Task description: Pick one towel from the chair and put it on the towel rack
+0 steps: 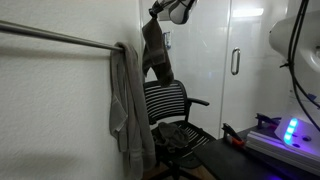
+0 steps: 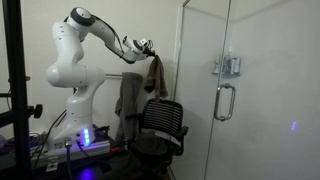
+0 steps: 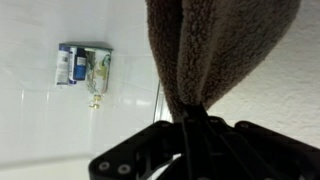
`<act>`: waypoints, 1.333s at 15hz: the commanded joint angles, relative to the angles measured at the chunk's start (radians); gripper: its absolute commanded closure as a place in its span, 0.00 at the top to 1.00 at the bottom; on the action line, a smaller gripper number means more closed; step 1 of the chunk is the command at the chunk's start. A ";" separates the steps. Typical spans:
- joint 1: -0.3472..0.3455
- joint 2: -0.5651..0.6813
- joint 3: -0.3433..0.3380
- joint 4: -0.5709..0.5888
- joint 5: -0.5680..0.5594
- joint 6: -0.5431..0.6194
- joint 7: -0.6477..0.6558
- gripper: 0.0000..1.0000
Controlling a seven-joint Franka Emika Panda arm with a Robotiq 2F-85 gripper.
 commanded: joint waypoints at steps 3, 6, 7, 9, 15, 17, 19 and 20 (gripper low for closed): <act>0.012 -0.005 0.024 -0.020 0.183 0.021 -0.177 0.03; 0.072 -0.111 0.054 -0.022 0.208 0.094 -0.321 0.01; 0.108 -0.114 0.064 -0.009 0.257 0.087 -0.371 0.01; 0.170 -0.157 0.099 0.017 0.313 0.085 -0.457 0.01; 0.286 -0.351 0.213 0.140 0.186 0.035 -0.539 0.01; 0.296 -0.433 0.267 0.199 0.094 -0.017 -0.558 0.01; 0.295 -0.530 0.334 0.241 0.005 -0.070 -0.595 0.01; 0.298 -0.575 0.355 0.249 -0.025 -0.109 -0.623 0.01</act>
